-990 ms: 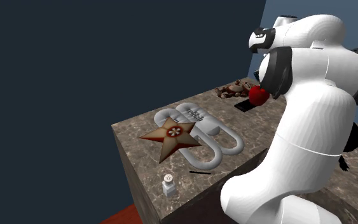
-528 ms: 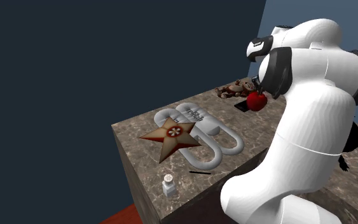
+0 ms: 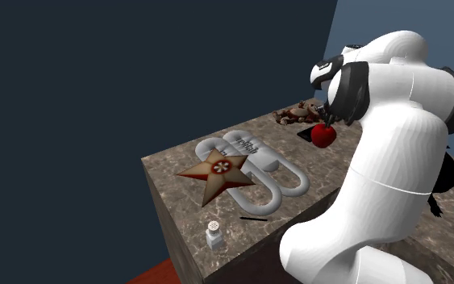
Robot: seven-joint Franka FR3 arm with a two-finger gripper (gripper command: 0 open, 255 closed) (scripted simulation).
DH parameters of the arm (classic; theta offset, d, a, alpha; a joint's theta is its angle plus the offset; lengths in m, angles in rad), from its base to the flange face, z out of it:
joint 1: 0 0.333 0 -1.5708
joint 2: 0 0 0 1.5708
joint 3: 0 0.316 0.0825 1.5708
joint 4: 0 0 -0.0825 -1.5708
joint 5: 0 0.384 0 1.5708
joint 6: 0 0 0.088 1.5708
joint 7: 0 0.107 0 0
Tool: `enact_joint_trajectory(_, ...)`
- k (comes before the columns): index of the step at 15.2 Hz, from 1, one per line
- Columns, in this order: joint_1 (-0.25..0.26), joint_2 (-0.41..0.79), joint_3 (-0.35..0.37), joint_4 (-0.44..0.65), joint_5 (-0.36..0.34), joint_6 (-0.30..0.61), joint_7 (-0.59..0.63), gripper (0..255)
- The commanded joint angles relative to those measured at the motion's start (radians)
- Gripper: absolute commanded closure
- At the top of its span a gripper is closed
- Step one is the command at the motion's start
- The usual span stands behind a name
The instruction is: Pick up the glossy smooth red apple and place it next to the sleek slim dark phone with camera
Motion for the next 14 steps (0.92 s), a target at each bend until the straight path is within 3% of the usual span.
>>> enact_joint_trajectory(1, 0.000, 0.001, 0.000, -0.005, 0.000, 0.007, 0.000, 255)
enact_joint_trajectory(7, 0.000, 0.001, 0.000, -0.005, 0.000, 0.007, 0.000, 255)
enact_joint_trajectory(8, 0.000, 0.001, 0.000, -0.005, 0.000, 0.007, 0.000, 0)
enact_joint_trajectory(14, -0.001, -0.015, 0.001, 0.006, 0.002, -0.019, -0.001, 0)
